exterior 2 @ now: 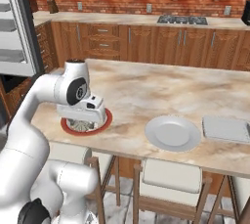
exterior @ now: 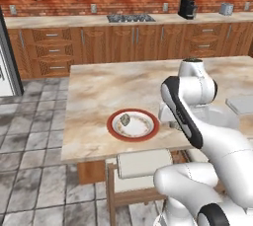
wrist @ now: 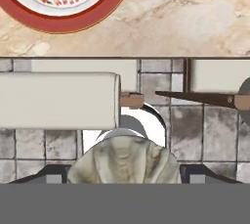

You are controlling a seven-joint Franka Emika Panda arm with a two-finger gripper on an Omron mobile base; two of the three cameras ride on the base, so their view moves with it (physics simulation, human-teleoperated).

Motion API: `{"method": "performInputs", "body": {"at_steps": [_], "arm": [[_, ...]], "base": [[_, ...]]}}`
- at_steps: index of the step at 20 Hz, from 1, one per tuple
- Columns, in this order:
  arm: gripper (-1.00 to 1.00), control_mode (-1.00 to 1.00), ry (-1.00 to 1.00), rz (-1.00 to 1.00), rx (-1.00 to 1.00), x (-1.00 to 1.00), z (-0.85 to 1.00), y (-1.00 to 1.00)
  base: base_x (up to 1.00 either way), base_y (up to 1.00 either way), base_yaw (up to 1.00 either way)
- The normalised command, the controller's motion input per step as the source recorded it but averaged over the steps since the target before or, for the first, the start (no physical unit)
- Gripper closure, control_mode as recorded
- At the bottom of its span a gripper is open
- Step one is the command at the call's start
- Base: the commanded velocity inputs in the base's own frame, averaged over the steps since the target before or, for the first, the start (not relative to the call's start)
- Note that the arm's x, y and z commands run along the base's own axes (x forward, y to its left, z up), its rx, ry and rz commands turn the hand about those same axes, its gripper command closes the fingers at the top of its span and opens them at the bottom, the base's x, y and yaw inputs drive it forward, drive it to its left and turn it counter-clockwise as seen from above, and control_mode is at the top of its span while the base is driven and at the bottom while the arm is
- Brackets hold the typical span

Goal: Place two dumplings into each of the tupperware containers and then place the containers in the fridge.

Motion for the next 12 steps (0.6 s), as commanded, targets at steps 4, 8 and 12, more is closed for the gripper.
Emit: {"method": "performInputs", "body": {"at_steps": [4,8,12], "arm": [[1.0,1.0,0.0,0.0,0.0,0.0,0.0,0.0],[1.0,1.0,0.0,0.0,0.0,0.0,0.0,0.0],[1.0,1.0,0.0,0.0,0.0,0.0,0.0,0.0]], "base": [[-0.61,-0.72,-0.02],[-0.05,-1.0,-0.03],[0.01,-1.0,-0.02]]}}
